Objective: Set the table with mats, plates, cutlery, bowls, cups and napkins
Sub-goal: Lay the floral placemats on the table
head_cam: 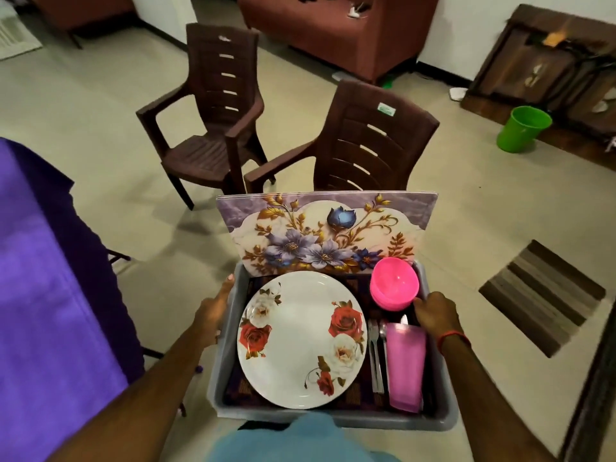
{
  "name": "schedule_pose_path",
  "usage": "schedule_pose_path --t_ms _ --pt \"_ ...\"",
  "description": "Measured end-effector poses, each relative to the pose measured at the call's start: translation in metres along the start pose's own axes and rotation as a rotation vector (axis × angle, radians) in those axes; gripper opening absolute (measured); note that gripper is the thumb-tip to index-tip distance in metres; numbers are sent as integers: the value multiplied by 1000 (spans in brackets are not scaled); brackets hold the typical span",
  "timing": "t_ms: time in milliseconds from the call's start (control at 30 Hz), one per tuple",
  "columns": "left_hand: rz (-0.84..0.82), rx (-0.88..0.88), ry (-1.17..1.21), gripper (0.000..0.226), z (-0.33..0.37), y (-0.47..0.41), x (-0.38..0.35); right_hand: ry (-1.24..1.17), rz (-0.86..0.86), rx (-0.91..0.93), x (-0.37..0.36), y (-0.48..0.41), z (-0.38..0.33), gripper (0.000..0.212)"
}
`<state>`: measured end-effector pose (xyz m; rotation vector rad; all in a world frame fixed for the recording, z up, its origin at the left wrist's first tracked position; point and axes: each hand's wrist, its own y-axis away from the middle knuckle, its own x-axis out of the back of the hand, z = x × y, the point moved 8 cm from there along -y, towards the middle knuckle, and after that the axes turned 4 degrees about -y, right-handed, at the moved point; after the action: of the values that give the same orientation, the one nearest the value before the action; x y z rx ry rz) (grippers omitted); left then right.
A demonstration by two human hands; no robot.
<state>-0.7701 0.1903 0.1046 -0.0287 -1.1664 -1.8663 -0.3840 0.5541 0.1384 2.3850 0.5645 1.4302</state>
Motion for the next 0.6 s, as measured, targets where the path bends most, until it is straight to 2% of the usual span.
schedule_pose_path --t_ms 100,367,600 --pt "1 2 2 85 12 -21 7 39 -26 45 -4 -30 -40 32" --pt "77 103 94 87 50 -89 33 132 -65 148 -29 -108 -148 27" --pt "101 148 123 69 68 -139 50 171 -115 251 -60 -166 -240 27"
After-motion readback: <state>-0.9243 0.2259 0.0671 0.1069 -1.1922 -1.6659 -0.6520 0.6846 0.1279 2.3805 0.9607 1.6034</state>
